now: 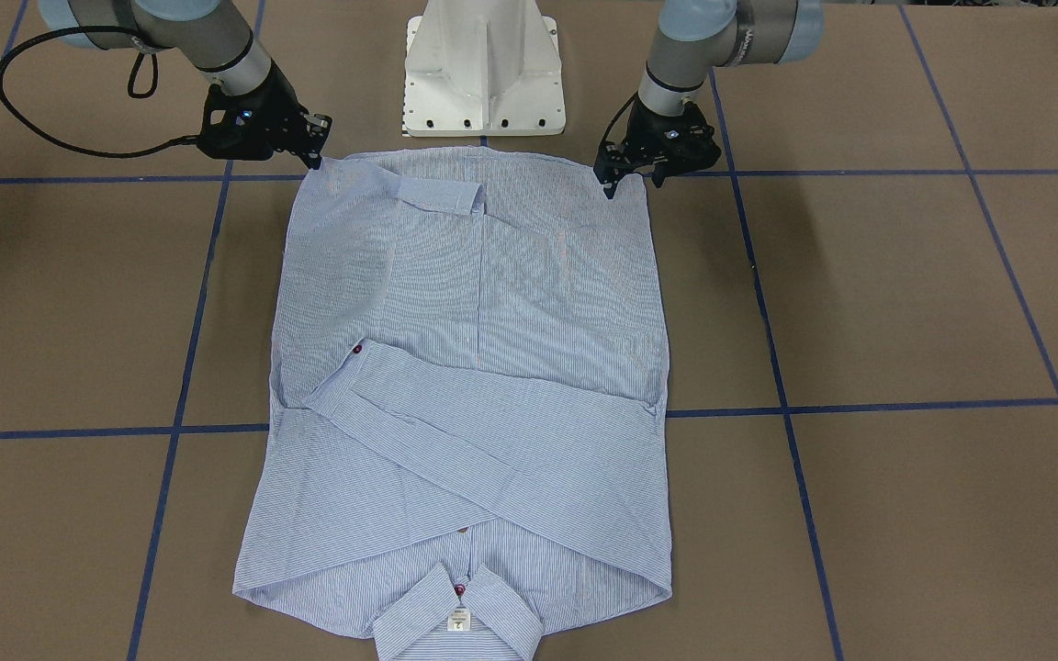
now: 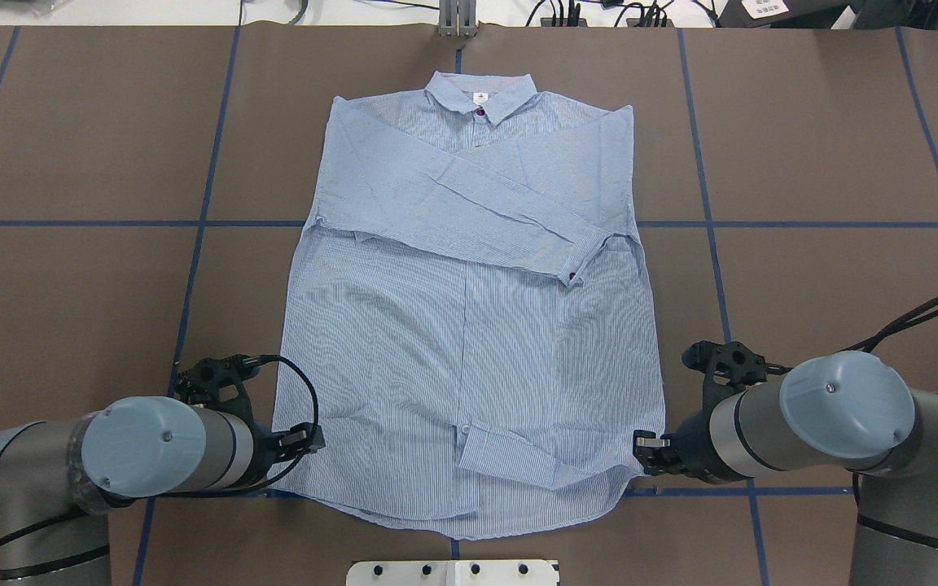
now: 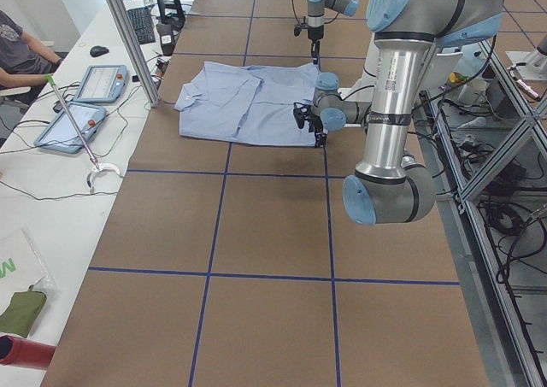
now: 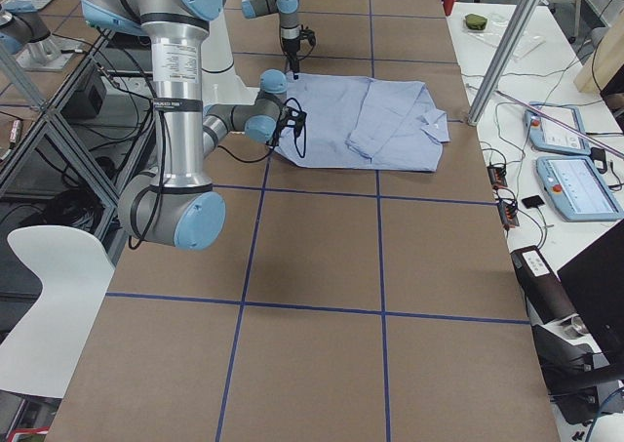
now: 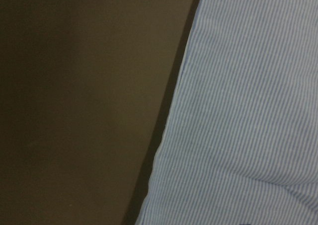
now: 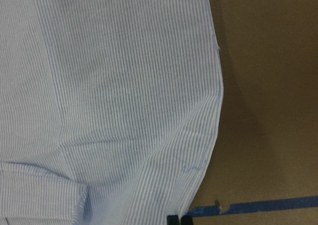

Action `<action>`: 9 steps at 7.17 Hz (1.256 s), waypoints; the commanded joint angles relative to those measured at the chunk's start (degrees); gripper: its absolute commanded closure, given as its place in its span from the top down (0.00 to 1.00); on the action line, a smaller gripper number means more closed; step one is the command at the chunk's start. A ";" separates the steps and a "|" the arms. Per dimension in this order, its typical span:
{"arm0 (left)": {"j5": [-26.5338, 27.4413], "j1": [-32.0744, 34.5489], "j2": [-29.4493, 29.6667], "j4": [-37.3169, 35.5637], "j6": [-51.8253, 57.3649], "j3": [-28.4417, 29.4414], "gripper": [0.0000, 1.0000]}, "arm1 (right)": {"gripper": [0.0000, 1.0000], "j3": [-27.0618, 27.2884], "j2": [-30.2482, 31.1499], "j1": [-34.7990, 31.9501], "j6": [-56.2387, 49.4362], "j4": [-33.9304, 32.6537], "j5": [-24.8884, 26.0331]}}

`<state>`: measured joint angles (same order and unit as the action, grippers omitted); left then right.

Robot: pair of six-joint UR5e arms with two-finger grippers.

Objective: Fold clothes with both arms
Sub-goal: 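Move both grippers to the hem corners nearest the robot and grasp them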

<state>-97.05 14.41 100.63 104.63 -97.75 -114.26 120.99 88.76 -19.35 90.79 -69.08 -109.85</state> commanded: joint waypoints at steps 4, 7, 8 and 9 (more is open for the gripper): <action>-0.07 -0.79 -0.08 -1.36 -0.16 0.09 0.31 | 0.00 0.04 0.09 -0.51 0.00 0.00 -0.36; -0.16 -0.62 0.00 -2.84 -0.16 -1.04 0.00 | 0.00 0.12 0.18 -1.30 -0.09 0.00 -0.80; -0.25 -0.53 -0.08 -5.29 -0.16 -3.40 0.00 | 0.00 0.65 0.27 -1.74 -0.09 0.00 -1.76; -0.42 -0.53 -0.08 -10.97 -0.08 -7.86 0.00 | 0.00 1.70 0.36 -2.18 -0.09 0.09 -2.99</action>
<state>-97.30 13.83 100.57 98.83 -97.89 -117.93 121.72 89.03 -21.01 90.71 -69.06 -111.58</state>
